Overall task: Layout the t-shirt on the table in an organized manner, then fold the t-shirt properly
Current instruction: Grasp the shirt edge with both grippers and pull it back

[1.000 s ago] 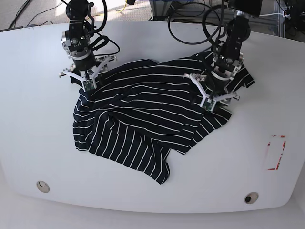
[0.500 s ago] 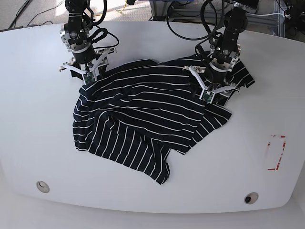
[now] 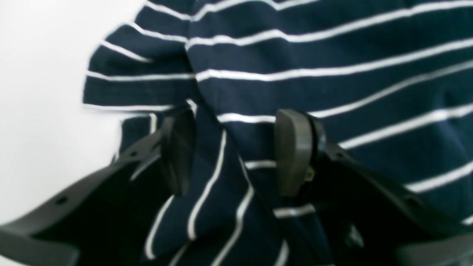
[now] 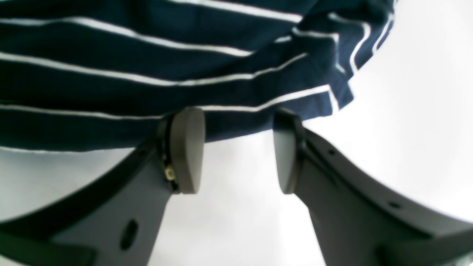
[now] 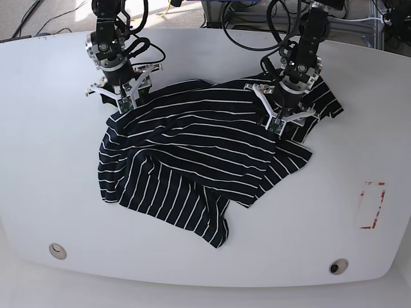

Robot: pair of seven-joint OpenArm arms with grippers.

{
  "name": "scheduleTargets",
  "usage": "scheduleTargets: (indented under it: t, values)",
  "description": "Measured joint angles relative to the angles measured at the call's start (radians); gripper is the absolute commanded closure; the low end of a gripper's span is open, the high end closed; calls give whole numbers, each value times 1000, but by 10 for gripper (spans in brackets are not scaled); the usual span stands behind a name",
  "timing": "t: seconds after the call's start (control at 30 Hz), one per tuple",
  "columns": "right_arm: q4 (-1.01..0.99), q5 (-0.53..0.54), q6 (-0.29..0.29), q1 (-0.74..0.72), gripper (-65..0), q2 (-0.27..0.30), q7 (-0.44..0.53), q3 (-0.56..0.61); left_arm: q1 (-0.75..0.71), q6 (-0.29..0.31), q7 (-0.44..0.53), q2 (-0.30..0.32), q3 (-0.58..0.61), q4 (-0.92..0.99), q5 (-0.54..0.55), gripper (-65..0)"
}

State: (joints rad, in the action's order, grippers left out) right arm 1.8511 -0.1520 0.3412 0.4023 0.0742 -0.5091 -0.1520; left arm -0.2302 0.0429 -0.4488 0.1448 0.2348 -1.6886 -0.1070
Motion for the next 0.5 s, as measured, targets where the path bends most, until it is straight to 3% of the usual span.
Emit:
scheduleTargets:
  t: [0.13,0.5]
  values:
    - [2,-1,0,-2,-298,-8,2,4,8,4,7,-2,4,21,3,-339]
    - [-14,-1,0,-11,-299,-8,4,8,30,10,51,0,-6,91,18,-362]
